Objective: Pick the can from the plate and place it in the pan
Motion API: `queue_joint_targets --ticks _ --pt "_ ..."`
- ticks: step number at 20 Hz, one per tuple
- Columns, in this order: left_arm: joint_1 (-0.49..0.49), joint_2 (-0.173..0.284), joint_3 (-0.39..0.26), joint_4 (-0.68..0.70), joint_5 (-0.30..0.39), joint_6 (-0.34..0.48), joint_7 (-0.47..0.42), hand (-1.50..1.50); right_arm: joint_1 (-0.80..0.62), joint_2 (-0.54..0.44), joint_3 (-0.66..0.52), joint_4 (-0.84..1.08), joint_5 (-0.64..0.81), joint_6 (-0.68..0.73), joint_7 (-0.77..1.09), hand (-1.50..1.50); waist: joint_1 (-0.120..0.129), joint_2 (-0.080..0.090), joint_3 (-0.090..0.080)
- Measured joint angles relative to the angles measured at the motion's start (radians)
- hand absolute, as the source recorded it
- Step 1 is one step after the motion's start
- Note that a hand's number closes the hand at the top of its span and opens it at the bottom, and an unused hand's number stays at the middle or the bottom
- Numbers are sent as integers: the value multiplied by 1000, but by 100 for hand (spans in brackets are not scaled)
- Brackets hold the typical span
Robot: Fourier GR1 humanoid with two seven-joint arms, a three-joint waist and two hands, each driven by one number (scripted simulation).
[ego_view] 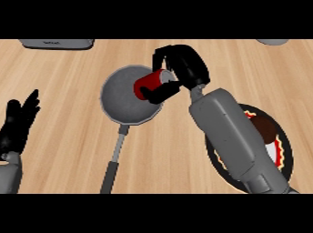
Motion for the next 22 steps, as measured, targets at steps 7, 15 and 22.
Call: queue_joint_targets --ticks 7,15,22 --pt "-31 10 2 24 6 -25 -11 0 -162 8 93 319 -162 -156 -27 150 31 10 0" --pt "-82 -15 -34 47 -17 -22 -18 0 -180 9 183 497 -348 -230 -124 150 88 27 0" --pt "-125 -34 -61 65 -27 -29 -19 0 -160 10 225 539 -516 -223 -164 -150 135 39 1"
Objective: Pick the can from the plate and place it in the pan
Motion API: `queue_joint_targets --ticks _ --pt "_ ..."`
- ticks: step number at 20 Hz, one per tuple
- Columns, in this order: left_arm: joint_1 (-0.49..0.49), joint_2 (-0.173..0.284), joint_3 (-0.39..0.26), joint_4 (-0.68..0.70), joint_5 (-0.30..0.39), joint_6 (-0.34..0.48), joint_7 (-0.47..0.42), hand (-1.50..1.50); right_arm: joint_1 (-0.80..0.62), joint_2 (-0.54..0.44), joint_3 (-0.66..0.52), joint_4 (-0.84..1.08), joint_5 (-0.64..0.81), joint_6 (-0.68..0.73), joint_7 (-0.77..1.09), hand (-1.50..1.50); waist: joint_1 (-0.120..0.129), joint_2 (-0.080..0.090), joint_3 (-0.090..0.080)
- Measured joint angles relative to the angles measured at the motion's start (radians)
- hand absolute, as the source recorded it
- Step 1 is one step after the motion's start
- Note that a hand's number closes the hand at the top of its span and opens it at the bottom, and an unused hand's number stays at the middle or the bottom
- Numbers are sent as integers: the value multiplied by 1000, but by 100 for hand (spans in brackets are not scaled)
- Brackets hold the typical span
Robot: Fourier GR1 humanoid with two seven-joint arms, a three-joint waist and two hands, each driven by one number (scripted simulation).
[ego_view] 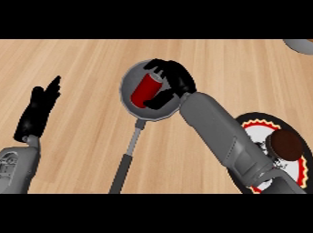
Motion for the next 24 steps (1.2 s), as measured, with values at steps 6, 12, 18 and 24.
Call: queue_joint_targets --ticks 6,12,18,24 --pt "-19 -5 -8 13 -5 -3 -4 0 0 0 23 11 -104 -23 -55 -150 20 6 1" --pt "-39 -6 -7 23 -3 -6 1 0 12 0 10 -18 -228 -102 -139 -150 22 4 1" --pt "-13 -4 3 28 -6 6 -5 0 -7 0 -18 -2 -342 -178 -197 -150 -7 -6 0" --pt "40 9 33 3 3 20 -6 0 -54 -3 -92 92 -406 -192 -241 -150 -70 -20 0"
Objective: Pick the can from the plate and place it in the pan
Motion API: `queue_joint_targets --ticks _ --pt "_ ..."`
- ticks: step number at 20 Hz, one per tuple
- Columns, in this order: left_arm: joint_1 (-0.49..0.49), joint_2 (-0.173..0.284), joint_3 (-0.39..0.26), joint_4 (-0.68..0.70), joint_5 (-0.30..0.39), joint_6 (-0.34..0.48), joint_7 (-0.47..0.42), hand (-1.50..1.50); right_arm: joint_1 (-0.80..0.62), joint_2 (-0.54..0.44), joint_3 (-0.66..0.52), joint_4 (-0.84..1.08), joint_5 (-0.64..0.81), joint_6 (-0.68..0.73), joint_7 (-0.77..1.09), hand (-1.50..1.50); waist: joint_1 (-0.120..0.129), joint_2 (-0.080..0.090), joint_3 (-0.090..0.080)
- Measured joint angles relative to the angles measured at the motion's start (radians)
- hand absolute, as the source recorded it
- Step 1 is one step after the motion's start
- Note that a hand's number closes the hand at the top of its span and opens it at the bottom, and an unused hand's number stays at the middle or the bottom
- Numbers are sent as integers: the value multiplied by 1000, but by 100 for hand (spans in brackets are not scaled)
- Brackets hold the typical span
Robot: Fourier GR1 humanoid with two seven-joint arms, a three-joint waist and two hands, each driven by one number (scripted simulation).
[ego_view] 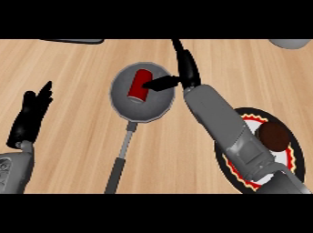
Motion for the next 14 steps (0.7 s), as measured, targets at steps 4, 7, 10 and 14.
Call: queue_joint_targets --ticks 4,7,10,14 --pt "32 12 24 -9 9 4 1 0 -4 -59 -63 42 -31 72 -63 -150 -37 -7 0" --pt "53 22 40 -19 19 -1 2 0 -5 -125 -98 62 -46 156 -92 -150 -56 -12 0" --pt "69 22 46 -30 22 -1 1 0 16 -195 -120 76 -51 256 -125 -150 -69 -16 0" --pt "78 28 53 -48 25 -5 13 0 36 -289 -140 96 -46 383 -157 -150 -77 -18 0"
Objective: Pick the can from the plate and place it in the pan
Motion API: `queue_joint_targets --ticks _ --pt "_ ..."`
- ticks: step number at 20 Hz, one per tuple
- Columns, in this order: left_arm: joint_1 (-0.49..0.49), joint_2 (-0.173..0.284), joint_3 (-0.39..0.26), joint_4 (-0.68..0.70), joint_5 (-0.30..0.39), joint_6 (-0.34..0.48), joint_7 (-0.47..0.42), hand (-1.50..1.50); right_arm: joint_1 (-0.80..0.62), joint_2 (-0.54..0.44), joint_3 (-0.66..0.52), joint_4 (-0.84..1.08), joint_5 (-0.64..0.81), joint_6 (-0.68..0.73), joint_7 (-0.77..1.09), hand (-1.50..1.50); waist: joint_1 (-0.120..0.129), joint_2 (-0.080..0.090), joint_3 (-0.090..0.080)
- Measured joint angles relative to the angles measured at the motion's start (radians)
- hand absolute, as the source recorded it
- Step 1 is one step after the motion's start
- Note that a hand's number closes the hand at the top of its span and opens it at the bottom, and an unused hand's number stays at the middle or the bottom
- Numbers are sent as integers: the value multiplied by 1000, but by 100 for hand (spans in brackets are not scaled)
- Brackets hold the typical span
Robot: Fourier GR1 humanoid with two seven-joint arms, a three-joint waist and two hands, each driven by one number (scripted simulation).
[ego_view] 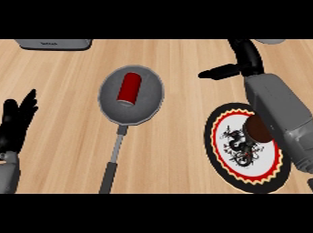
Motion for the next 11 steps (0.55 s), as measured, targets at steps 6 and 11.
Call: queue_joint_targets --ticks 6,11 --pt "27 0 1 -14 0 -8 -10 0 15 -125 -23 52 21 155 -56 -150 4 2 0" --pt "14 5 12 8 2 -13 -19 0 30 -207 -35 74 45 258 -97 -150 0 2 0"
